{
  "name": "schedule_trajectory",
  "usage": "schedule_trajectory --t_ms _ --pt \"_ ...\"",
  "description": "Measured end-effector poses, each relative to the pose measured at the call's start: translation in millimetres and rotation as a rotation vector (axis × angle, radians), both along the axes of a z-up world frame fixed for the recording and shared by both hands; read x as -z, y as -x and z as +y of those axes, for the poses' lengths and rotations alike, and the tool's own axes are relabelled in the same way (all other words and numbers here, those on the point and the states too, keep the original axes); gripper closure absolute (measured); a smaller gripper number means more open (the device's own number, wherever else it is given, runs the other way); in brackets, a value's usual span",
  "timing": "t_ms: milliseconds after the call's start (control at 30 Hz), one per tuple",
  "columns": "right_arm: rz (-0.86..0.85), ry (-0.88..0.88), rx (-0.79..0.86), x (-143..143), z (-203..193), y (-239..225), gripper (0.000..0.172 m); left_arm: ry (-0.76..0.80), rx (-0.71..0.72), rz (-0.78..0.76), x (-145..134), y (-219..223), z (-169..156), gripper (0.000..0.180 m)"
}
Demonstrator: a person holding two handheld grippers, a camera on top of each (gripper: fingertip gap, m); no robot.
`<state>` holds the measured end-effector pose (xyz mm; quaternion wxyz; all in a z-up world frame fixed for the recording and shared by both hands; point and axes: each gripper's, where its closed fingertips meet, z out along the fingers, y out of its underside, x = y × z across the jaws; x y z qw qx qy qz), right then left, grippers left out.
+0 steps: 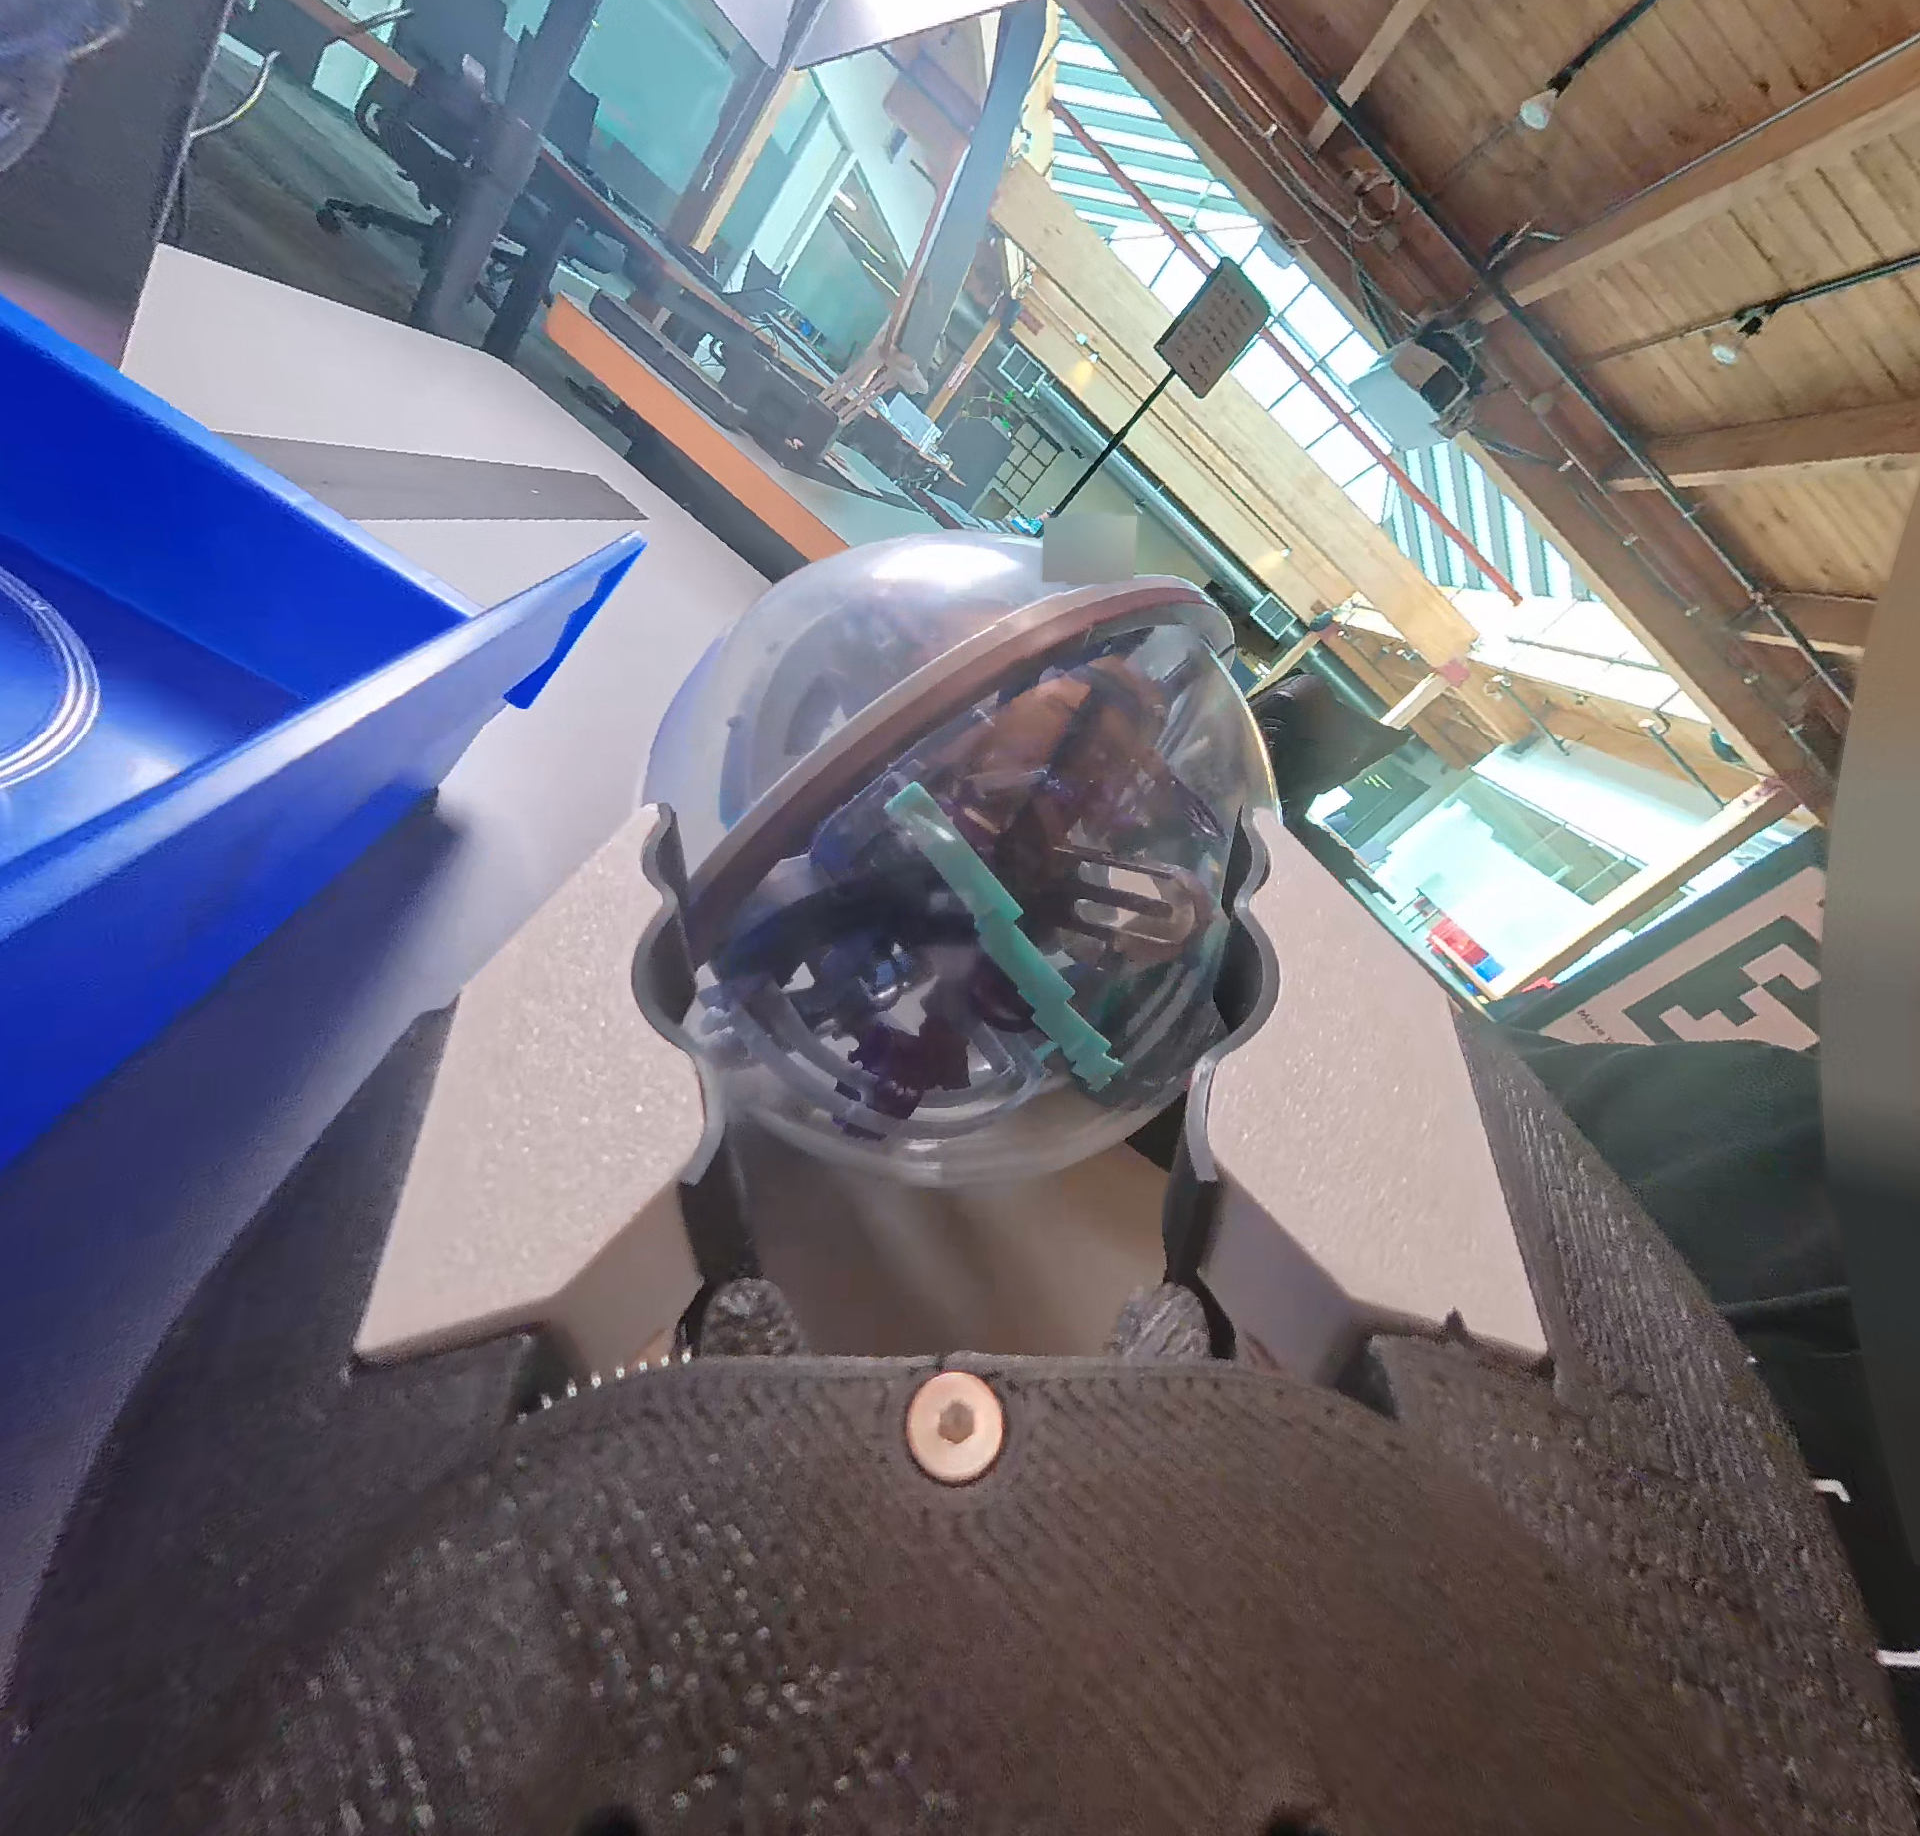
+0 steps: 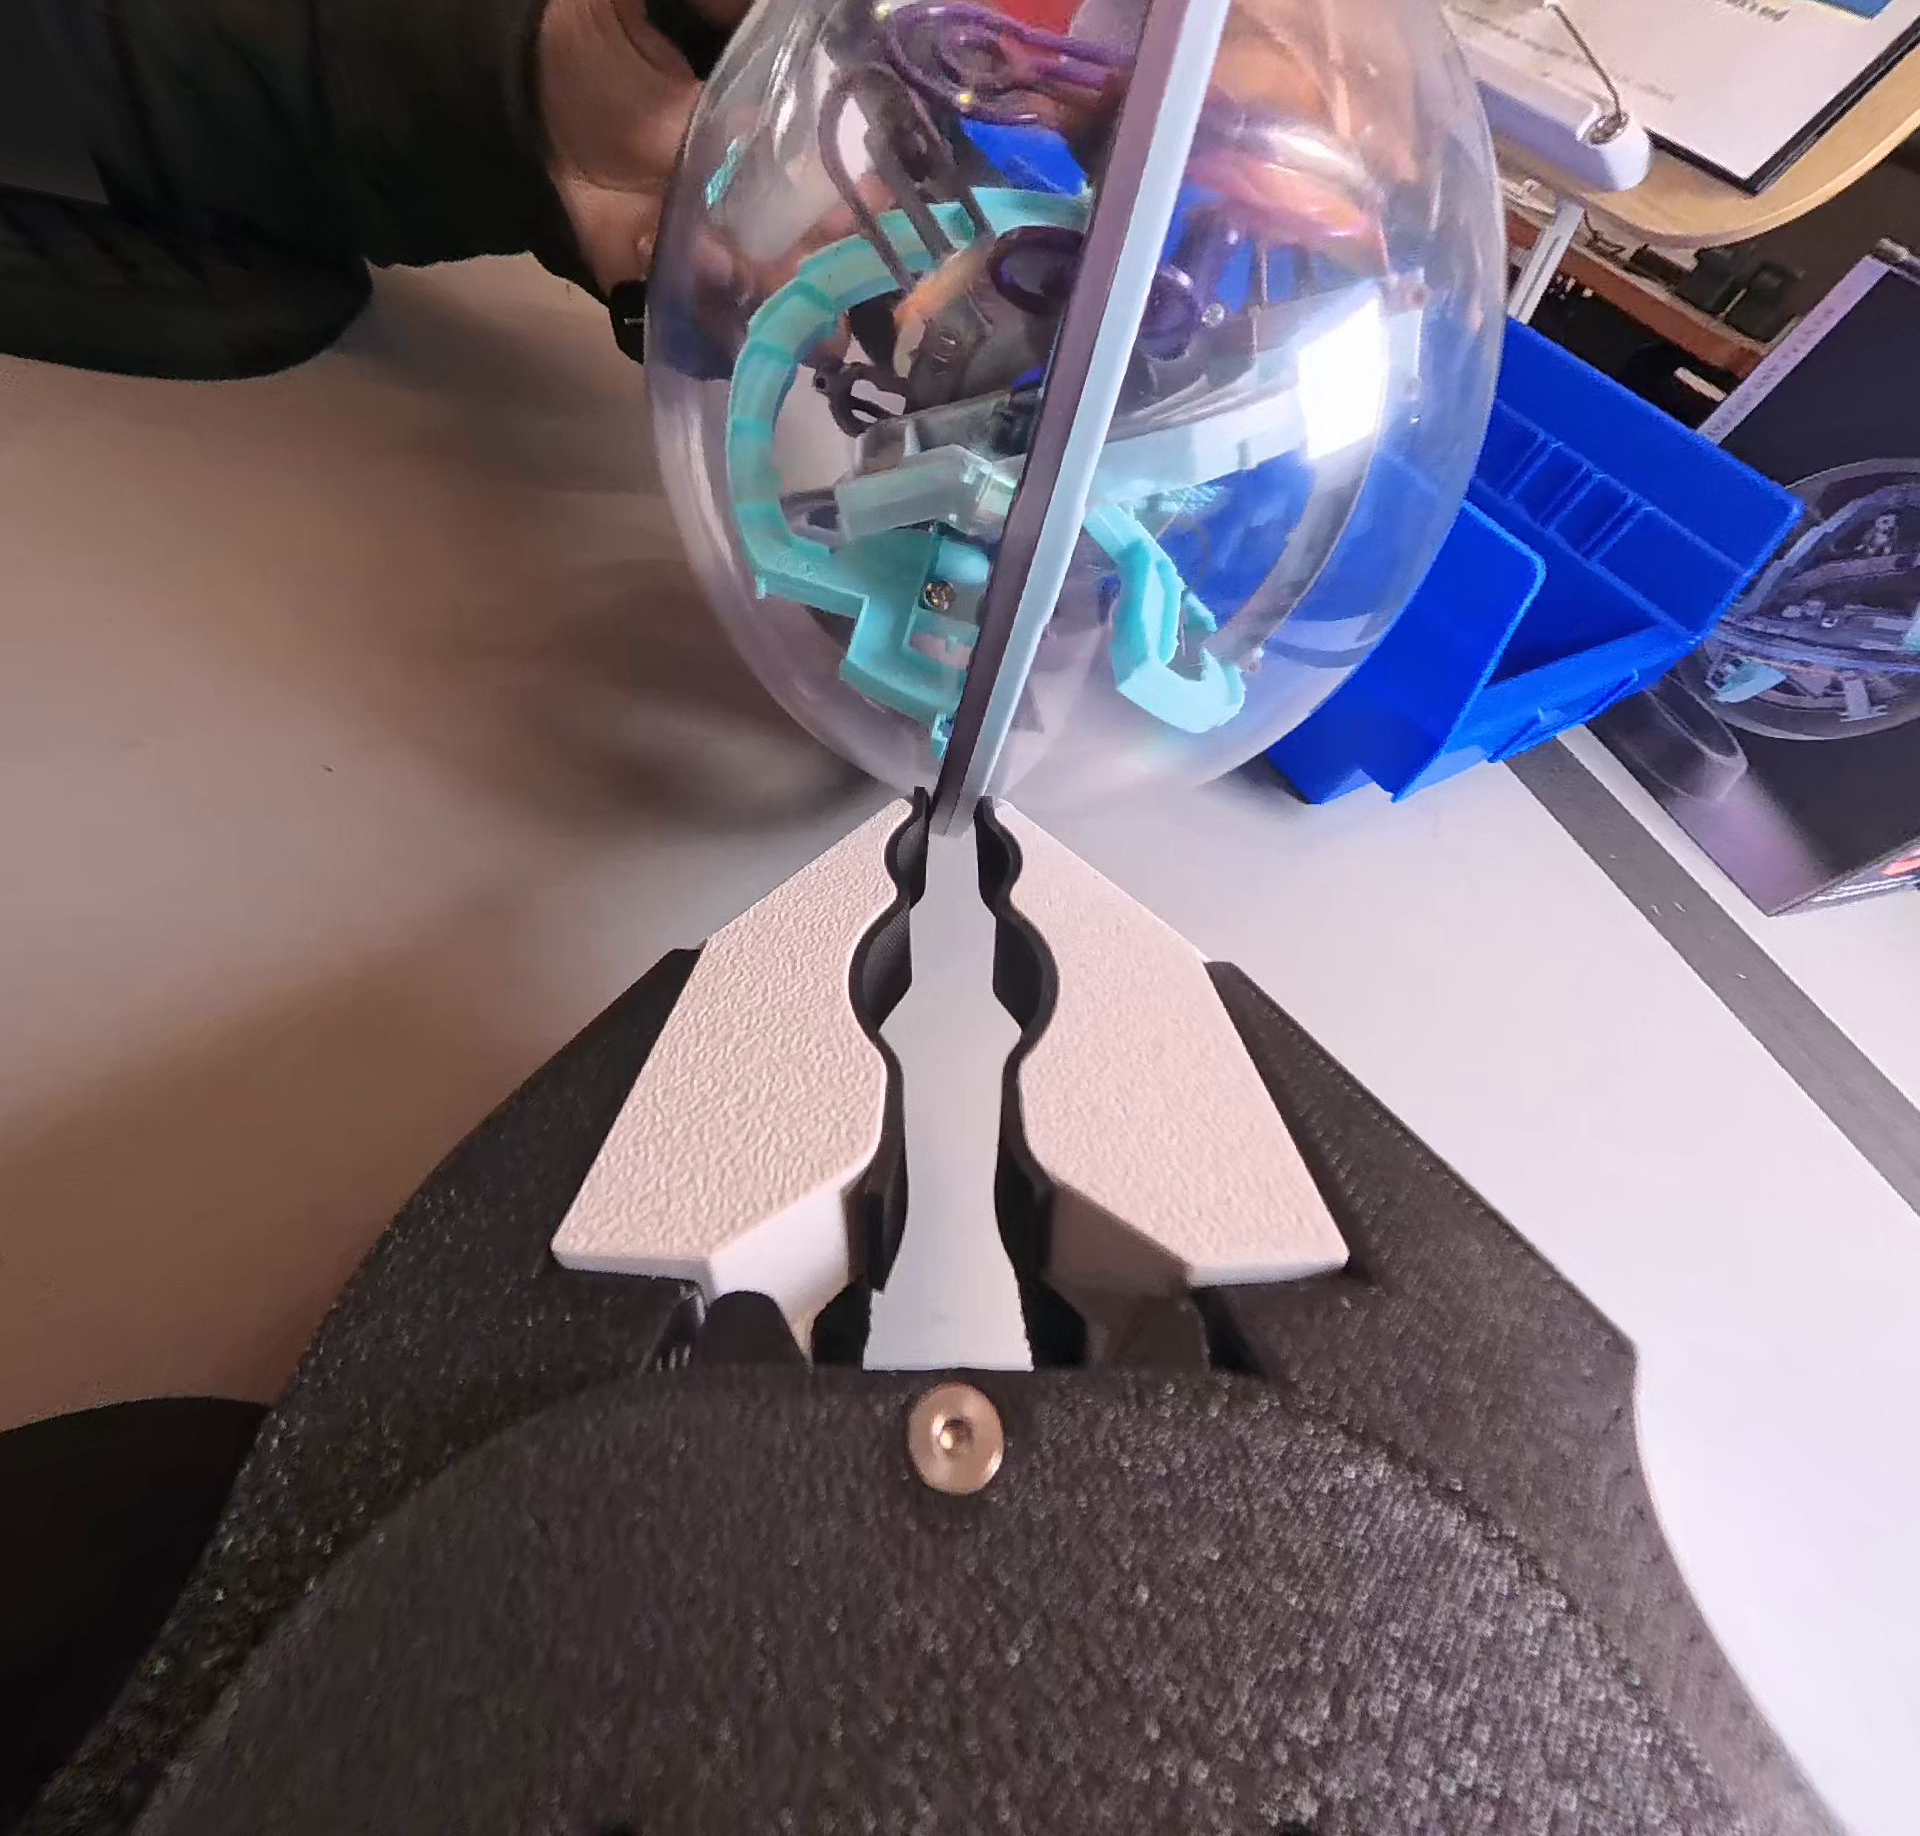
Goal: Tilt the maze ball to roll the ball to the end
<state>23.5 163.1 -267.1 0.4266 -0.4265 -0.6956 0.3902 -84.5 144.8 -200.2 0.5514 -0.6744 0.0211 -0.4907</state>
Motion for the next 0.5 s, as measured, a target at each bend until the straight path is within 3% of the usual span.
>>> schedule_trajectory --t_ms 300,500 --pt "-0.087 0.188 -0.018 8.0 -4.3 -0.7 0.166 0.011 -0.025 0.037 4.9 4.2 2.2 0.087" --pt "-0.16 0.438 -0.057 6.5 -11.2 -4.7 0.166 -0.106 0.001 0.249 6.8 -16.2 -4.9 0.055"
